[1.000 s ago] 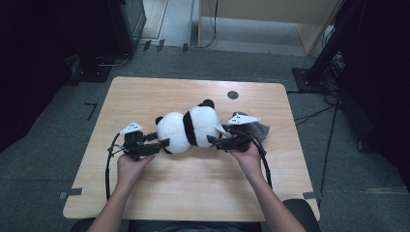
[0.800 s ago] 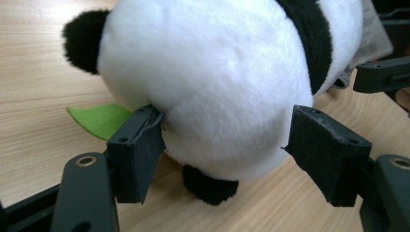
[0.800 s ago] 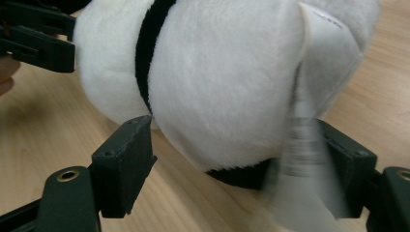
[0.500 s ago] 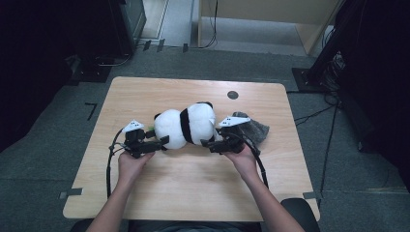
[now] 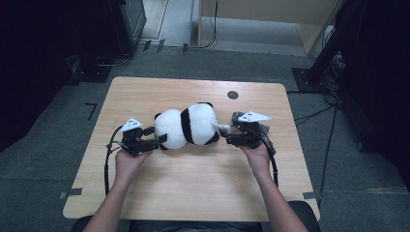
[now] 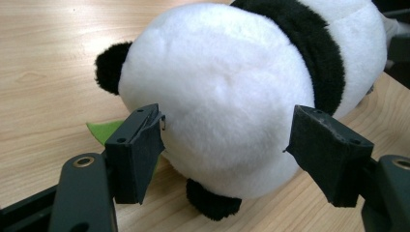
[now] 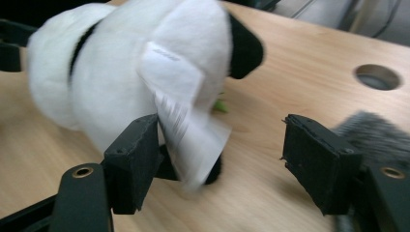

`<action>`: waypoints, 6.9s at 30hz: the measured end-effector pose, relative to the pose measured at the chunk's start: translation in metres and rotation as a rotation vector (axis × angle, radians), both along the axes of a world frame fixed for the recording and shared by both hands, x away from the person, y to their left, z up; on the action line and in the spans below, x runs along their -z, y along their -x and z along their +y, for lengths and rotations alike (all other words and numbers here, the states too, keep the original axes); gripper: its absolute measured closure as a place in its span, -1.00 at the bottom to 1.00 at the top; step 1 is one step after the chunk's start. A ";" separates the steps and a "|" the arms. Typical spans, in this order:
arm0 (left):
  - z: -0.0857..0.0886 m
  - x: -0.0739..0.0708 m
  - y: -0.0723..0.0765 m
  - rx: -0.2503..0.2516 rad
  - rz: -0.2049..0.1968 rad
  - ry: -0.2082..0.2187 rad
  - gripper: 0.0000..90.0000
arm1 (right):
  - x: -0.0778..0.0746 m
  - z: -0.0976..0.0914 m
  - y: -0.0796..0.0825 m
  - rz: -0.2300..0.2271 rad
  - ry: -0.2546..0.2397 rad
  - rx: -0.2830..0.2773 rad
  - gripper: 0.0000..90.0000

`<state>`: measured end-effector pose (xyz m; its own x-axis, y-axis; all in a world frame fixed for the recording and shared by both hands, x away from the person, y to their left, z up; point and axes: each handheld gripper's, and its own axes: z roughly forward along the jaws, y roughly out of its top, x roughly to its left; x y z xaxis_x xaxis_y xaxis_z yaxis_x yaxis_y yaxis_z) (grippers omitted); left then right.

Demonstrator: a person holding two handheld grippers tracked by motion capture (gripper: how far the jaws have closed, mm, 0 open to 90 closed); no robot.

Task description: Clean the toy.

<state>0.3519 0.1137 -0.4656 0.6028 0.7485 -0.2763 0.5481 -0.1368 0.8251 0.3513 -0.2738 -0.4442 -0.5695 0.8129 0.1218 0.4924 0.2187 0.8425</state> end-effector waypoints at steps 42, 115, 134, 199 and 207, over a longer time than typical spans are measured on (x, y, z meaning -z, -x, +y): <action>-0.004 0.003 -0.015 0.031 -0.020 -0.024 -0.45 | 0.076 -0.053 -0.028 0.045 0.100 0.362 0.45; -0.005 0.009 -0.018 0.034 0.012 -0.030 -0.63 | -0.081 0.082 -0.067 0.036 0.112 -0.066 0.70; -0.006 0.027 -0.033 0.038 0.037 0.061 -0.91 | -0.051 0.145 -0.087 0.138 0.245 -0.178 0.72; -0.005 0.017 -0.024 0.044 0.044 -0.014 0.09 | -0.026 0.044 -0.127 0.247 0.194 0.013 0.71; -0.006 0.015 -0.023 0.039 0.051 -0.010 0.08 | -0.078 0.073 -0.121 0.155 0.163 -0.060 0.70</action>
